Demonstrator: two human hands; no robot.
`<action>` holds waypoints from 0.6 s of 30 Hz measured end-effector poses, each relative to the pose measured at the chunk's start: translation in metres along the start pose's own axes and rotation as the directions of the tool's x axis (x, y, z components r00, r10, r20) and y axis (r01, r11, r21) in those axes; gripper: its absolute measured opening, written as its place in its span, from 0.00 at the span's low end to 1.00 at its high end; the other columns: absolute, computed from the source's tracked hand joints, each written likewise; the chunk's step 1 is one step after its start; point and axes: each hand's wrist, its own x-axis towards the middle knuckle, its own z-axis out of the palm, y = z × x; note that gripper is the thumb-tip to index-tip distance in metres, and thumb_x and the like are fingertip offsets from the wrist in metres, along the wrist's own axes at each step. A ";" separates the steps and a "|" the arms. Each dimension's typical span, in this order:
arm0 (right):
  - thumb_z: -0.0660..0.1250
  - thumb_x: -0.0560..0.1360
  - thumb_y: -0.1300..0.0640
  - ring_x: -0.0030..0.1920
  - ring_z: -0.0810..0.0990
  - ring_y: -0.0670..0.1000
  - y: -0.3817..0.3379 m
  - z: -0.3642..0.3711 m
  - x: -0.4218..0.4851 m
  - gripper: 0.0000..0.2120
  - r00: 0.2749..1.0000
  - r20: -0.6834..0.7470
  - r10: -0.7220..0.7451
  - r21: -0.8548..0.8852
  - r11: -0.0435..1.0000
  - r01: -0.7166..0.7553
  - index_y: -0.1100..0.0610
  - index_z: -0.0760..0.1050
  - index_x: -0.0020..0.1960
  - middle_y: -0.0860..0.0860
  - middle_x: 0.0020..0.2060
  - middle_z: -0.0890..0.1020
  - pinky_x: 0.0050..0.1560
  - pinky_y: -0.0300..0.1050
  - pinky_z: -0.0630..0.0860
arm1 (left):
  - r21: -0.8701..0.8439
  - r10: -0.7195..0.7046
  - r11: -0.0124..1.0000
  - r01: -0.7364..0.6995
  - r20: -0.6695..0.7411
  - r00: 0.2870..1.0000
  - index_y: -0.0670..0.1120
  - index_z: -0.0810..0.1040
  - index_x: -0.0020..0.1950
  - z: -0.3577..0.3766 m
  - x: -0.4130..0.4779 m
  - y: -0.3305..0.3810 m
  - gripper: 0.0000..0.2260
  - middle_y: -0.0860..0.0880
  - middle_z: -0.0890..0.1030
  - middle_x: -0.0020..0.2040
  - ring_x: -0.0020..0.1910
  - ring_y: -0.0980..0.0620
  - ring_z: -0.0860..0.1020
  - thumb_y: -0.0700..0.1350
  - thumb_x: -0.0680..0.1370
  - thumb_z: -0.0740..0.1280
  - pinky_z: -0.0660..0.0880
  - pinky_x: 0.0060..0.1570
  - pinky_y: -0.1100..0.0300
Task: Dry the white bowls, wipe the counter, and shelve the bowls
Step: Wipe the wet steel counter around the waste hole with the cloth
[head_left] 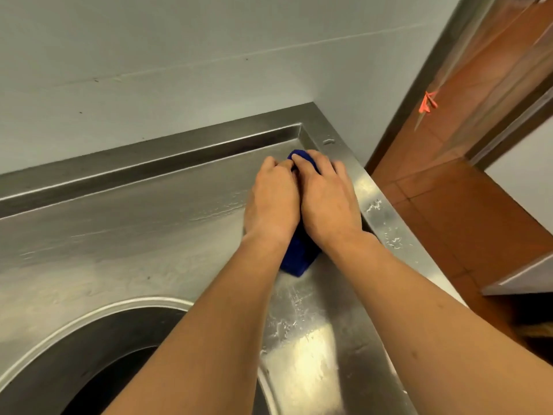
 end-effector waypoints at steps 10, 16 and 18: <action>0.56 0.84 0.56 0.72 0.69 0.56 -0.001 0.003 0.016 0.21 0.998 -0.004 -0.070 0.009 0.998 0.070 0.55 0.67 0.76 0.52 0.76 0.68 0.72 0.49 0.64 | 0.010 0.018 1.000 -0.017 -0.067 0.998 0.51 0.81 0.48 -0.002 0.010 0.001 0.13 0.56 0.69 0.42 0.38 0.52 0.74 0.44 0.86 0.58 0.69 0.41 0.57; 0.59 0.83 0.56 0.73 0.69 0.51 -0.042 0.018 0.018 0.21 0.996 0.055 -0.074 0.333 0.941 0.051 0.53 0.68 0.76 0.49 0.76 0.68 0.73 0.48 0.67 | -0.017 -0.112 0.994 0.111 -0.050 0.992 0.52 0.80 0.55 -0.043 0.009 -0.027 0.12 0.59 0.67 0.41 0.43 0.47 0.72 0.47 0.86 0.57 0.65 0.36 0.59; 0.58 0.83 0.55 0.73 0.70 0.56 -0.060 0.025 0.015 0.21 0.991 0.055 -0.119 0.336 0.937 0.093 0.54 0.69 0.75 0.52 0.76 0.69 0.71 0.53 0.70 | 0.053 -0.075 0.995 0.080 -0.081 0.994 0.50 0.81 0.58 -0.061 0.002 -0.039 0.12 0.56 0.70 0.44 0.48 0.42 0.77 0.46 0.86 0.57 0.71 0.44 0.51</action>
